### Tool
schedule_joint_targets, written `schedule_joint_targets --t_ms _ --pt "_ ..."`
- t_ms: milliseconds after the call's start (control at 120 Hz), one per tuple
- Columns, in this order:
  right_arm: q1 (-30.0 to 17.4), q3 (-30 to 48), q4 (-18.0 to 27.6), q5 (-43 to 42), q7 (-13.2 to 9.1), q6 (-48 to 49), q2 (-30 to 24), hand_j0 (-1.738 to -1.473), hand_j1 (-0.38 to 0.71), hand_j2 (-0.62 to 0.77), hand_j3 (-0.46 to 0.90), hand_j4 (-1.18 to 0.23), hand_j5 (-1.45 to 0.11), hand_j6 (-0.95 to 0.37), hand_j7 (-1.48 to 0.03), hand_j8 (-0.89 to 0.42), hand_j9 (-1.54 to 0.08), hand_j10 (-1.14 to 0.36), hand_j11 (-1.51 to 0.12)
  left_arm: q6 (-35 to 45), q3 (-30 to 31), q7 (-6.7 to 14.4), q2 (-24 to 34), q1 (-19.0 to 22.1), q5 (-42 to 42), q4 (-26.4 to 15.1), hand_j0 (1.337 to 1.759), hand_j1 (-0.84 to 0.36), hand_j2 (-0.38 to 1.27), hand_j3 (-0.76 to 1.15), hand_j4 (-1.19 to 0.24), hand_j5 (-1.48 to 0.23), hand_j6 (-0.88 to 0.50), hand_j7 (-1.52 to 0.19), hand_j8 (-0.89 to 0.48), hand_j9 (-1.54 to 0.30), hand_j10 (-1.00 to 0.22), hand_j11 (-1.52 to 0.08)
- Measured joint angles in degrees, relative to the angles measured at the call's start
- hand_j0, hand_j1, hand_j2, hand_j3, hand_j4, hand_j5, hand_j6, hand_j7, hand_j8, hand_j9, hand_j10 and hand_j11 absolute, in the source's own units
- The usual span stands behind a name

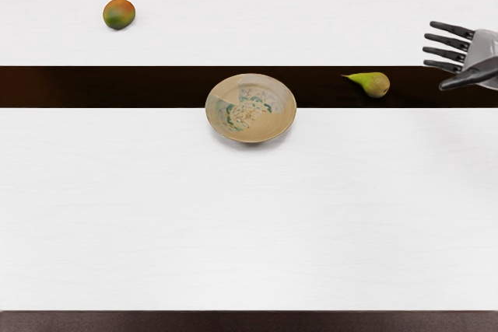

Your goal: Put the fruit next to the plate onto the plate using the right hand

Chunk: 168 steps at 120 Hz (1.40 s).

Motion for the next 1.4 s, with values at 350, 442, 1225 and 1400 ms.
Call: schedule_joint_targets --t_ms 350,442,1225,1400 --pt "3.21 -0.23 0.21 -8.40 0.00 0.00 1.32 -1.658 -0.35 0.00 0.00 0.00 0.00 0.00 0.00 0.00 0.00 0.00 0.00 0.00 0.00 0.00 0.00 0.00 0.00 0.00 1.658 0.35 0.00 0.00 0.00 0.00 0.00 0.00 0.00 0.00 0.00 0.00" --pt "5.46 -0.29 1.08 -17.34 0.00 0.00 3.90 -1.658 -0.35 0.00 0.00 0.00 0.00 0.00 0.00 0.00 0.00 0.00 0.00 0.00 0.00 0.00 0.00 0.00 0.00 0.00 1.658 0.35 0.00 0.00 0.00 0.00 0.00 0.00 0.00 0.00 0.00 0.00" --pt "16.48 -25.56 -8.86 -69.09 -24.40 -54.14 39.20 -1.658 -0.35 0.00 0.00 0.00 0.00 0.00 0.00 0.00 0.00 0.00 0.00 0.01 0.01 0.00 0.00 0.00 -0.01 0.00 1.658 0.35 0.00 0.00 0.00 0.00 0.00 0.00 0.00 0.00 0.00 0.00" --pt "15.74 -27.87 -13.12 -68.74 -24.44 -58.67 42.78 -1.658 -0.35 0.00 0.00 0.00 0.00 0.00 0.00 0.00 0.00 0.00 0.00 0.01 0.01 0.00 0.00 0.00 -0.01 0.00 1.658 0.35 0.00 0.00 0.00 0.00 0.00 0.00 0.00 0.00 0.00 0.00"
